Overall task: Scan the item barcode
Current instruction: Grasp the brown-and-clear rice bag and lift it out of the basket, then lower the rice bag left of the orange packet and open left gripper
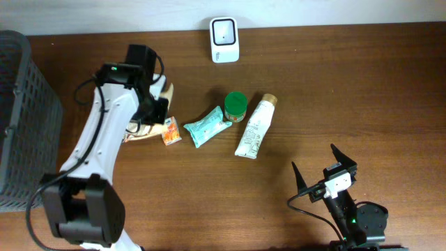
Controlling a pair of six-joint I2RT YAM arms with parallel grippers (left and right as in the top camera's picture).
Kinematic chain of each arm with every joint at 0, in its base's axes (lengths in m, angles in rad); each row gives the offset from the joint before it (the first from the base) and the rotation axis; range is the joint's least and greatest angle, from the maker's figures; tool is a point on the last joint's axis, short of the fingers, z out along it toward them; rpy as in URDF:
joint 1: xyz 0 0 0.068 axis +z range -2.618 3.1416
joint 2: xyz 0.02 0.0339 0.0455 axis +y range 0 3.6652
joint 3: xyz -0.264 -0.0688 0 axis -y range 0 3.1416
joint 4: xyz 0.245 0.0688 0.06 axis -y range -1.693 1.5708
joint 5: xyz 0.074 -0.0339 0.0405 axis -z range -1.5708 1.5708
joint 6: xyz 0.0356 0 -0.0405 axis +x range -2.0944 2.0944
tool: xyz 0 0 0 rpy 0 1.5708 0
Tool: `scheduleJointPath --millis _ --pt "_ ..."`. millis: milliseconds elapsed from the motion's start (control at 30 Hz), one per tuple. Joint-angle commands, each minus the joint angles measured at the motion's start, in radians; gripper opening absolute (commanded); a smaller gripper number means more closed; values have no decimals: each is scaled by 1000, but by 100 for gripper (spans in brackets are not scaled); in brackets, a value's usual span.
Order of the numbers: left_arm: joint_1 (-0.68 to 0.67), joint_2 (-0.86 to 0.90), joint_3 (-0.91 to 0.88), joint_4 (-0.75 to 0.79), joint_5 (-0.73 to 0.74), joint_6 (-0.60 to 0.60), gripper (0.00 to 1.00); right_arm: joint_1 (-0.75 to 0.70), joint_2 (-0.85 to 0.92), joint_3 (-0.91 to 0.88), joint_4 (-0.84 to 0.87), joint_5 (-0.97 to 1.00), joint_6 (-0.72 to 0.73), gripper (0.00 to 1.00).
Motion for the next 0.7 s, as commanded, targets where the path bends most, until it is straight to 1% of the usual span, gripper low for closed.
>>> scheduleJointPath --millis 0,133,200,233,300,467,633,667 --pt "0 10 -87 64 -30 175 0 3 -5 -7 -2 -5 10 98" --pt "0 10 -177 183 -30 174 0 3 -5 -7 -2 -5 10 98" --pt "3 10 -200 227 -31 116 0 3 -5 -7 -2 -5 10 98" --pt "10 10 -209 252 -30 45 0 3 -5 -7 -1 -5 10 98" --pt "29 10 -217 283 -29 -135 0 3 -5 -7 -2 -5 10 98" --pt "38 11 -239 303 -26 -771 0 3 -5 -7 -2 -5 10 98" --pt "32 11 -268 300 -27 -1166 0 3 -5 -7 -2 -5 10 98" --pt "32 11 -274 299 -26 -1271 0 3 -5 -7 -2 -5 10 98"
